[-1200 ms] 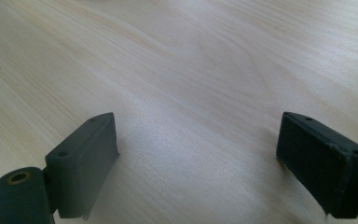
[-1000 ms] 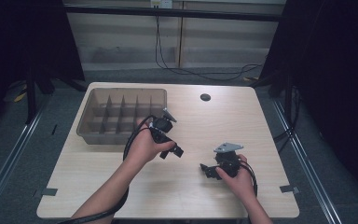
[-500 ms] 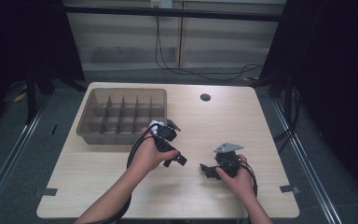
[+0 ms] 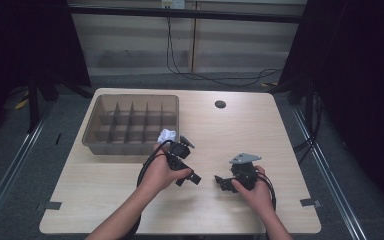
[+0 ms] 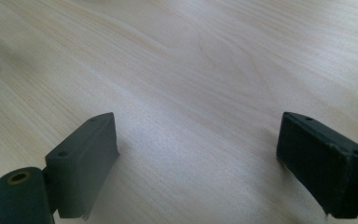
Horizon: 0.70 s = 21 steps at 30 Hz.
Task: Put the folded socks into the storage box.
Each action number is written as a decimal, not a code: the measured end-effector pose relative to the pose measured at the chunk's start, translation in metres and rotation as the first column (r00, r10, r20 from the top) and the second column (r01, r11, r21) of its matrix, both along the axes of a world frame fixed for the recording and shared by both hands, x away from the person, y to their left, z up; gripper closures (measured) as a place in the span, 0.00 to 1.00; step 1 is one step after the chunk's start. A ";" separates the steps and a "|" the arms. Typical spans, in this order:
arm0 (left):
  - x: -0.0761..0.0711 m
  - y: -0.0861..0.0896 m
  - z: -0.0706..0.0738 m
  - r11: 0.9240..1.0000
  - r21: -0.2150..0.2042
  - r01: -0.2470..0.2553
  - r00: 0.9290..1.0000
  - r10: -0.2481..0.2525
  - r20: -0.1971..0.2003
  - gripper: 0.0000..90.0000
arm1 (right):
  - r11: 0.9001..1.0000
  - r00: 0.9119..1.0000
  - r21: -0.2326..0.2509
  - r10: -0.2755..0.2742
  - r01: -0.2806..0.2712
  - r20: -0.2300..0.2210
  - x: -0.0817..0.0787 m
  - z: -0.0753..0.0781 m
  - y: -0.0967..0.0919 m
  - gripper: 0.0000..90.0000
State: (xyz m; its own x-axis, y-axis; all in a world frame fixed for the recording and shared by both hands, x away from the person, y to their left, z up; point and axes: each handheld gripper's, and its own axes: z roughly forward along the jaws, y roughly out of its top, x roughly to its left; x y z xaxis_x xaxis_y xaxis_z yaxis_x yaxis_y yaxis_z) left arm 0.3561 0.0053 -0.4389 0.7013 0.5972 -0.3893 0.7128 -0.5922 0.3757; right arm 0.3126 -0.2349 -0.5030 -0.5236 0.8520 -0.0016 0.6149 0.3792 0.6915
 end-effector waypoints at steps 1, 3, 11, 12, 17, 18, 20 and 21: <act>-0.001 0.000 -0.001 1.000 0.004 0.001 1.000 -0.001 0.004 0.27 | 1.000 1.000 0.001 -0.001 0.001 -0.002 0.000 0.000 0.000 0.13; -0.002 -0.002 -0.004 1.000 -0.001 0.008 1.000 -0.008 0.002 0.27 | 1.000 1.000 0.002 0.000 0.000 0.000 0.000 0.000 0.000 0.13; -0.005 -0.003 -0.013 1.000 0.001 0.021 1.000 -0.021 0.009 0.27 | 1.000 1.000 0.004 -0.002 0.002 -0.001 0.000 0.000 0.000 0.13; -0.006 -0.002 -0.015 1.000 0.008 0.022 1.000 -0.022 0.015 0.27 | 1.000 1.000 0.003 -0.003 0.003 0.000 0.000 0.000 0.000 0.13; -0.008 0.000 -0.022 1.000 0.000 0.021 1.000 -0.021 0.000 0.26 | 1.000 1.000 0.001 -0.002 0.002 0.005 -0.001 0.000 0.000 0.13; -0.009 0.001 -0.024 1.000 0.003 0.025 1.000 -0.025 0.001 0.26 | 1.000 1.000 0.001 -0.003 0.003 0.005 -0.001 0.000 0.000 0.13; -0.009 0.002 -0.026 0.999 0.005 0.036 0.999 -0.036 -0.003 0.26 | 1.000 1.000 0.002 -0.003 0.003 0.006 -0.001 -0.001 0.000 0.13; -0.010 0.003 -0.026 0.999 0.011 0.039 0.999 -0.039 -0.003 0.26 | 1.000 1.000 0.003 -0.004 0.004 0.006 -0.001 -0.001 0.000 0.13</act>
State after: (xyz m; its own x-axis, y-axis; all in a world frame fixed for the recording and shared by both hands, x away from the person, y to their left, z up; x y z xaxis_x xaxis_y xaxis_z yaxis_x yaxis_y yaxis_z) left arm 0.3466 0.0078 -0.4653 0.7229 0.5737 -0.3850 0.6903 -0.6235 0.3671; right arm 0.3118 -0.2348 -0.5037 -0.5205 0.8538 -0.0025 0.6118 0.3750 0.6965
